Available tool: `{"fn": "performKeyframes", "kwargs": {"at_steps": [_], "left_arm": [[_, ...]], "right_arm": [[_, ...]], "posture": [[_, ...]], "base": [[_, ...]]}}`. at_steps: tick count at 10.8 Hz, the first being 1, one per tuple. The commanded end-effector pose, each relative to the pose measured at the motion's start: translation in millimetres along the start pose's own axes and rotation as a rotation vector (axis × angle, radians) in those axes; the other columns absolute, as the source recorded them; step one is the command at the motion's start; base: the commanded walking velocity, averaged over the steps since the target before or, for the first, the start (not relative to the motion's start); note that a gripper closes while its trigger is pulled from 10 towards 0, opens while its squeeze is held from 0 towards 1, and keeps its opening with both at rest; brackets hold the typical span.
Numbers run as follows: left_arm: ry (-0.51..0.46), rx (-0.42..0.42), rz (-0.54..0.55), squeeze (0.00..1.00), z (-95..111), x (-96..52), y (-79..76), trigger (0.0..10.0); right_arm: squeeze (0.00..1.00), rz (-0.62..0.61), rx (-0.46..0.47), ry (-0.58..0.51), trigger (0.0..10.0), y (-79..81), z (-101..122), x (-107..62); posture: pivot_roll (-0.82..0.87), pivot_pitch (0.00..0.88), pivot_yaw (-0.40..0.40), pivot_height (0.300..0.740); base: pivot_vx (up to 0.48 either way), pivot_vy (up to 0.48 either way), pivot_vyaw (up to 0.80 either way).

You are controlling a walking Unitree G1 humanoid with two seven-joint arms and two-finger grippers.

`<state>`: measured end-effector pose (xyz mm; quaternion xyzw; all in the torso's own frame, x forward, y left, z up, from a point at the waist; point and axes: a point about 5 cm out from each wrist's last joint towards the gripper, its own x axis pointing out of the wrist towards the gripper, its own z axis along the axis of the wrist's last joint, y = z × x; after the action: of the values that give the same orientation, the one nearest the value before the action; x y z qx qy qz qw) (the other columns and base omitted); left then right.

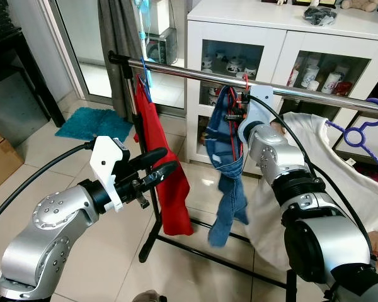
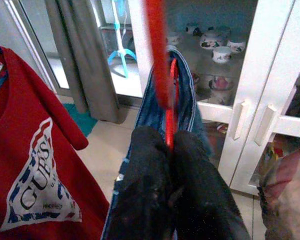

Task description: Hang hanger

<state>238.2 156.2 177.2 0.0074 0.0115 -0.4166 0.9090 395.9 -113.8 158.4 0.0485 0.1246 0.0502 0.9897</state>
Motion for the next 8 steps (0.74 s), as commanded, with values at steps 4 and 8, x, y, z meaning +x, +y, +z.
{"fn": "performKeyframes", "kwargs": {"at_steps": [4, 8], "left_arm": [[0.02, 0.029, 0.257, 0.0, -11, -1.4, 22.1, 10.0], [0.045, 0.048, 0.32, 0.0, -22, 0.7, 11.3, 10.0]], "right_arm": [[1.0, 0.109, 0.083, -0.208, 10.0, -11.1, 22, -37.5], [1.0, 0.397, 0.156, -0.314, 10.0, -8.8, 9, -123.2]], "posture": [[0.04, 0.004, 0.013, 0.74], [0.02, 0.015, 0.035, 0.74]], "base": [[0.0, 0.0, 0.0], [0.0, 0.0, 0.0]]}}
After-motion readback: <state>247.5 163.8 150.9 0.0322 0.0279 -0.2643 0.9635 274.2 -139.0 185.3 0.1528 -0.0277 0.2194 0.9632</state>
